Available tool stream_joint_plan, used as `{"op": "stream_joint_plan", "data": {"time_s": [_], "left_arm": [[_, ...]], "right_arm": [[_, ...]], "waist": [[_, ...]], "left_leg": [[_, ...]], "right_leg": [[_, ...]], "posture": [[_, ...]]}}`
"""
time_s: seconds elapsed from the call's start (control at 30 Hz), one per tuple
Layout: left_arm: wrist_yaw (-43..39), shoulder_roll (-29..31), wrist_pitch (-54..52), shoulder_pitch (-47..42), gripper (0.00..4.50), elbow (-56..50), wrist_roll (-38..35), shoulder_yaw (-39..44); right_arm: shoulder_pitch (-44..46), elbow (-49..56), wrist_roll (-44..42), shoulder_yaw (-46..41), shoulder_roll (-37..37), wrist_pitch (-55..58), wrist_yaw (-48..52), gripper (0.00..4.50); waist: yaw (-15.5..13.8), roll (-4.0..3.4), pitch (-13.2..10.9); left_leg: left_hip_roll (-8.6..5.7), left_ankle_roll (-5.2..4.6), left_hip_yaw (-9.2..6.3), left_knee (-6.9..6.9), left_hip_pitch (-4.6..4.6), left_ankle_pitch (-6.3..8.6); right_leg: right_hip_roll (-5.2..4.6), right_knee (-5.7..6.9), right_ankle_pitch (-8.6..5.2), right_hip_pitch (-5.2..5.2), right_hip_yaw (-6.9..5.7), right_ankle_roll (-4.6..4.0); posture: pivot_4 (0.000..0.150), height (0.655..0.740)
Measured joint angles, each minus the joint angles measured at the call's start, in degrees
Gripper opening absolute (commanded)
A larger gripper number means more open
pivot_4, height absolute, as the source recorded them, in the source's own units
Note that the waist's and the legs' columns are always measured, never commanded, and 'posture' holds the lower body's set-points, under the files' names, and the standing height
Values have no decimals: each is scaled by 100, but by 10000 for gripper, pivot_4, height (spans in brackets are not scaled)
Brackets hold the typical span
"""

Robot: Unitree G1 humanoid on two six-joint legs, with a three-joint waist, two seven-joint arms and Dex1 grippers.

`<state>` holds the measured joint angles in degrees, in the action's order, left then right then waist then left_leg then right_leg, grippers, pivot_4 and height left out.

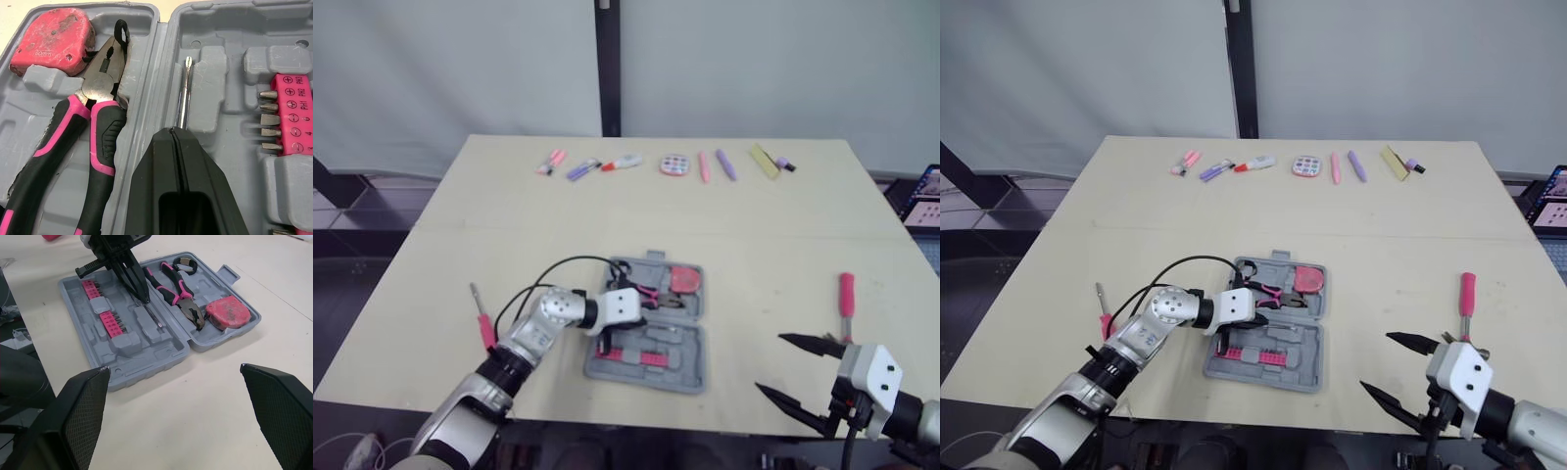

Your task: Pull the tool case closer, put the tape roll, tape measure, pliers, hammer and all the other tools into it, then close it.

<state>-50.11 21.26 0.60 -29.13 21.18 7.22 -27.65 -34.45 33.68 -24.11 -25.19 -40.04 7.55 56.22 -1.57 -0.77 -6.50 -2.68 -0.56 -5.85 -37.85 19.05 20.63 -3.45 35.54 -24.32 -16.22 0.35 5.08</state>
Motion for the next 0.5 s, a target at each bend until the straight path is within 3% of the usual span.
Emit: {"op": "stream_joint_plan", "data": {"time_s": [0.27,0.5], "left_arm": [[-8,-25,-2,0,388,36,0,-16],[-7,-58,-2,-84,388,164,62,-101]], "right_arm": [[5,0,1,0,-4,2,0,45000],[-13,0,2,0,-5,3,0,45000]], "waist": [[-5,0,0],[-13,0,1]], "left_leg": [[0,0,-7,14,-4,0],[0,1,-8,69,-79,-1]], "right_leg": [[0,-26,-1,37,-1,1],[-6,-113,-4,108,6,8]], "posture": [[1500,7336],[1500,7336]]}}
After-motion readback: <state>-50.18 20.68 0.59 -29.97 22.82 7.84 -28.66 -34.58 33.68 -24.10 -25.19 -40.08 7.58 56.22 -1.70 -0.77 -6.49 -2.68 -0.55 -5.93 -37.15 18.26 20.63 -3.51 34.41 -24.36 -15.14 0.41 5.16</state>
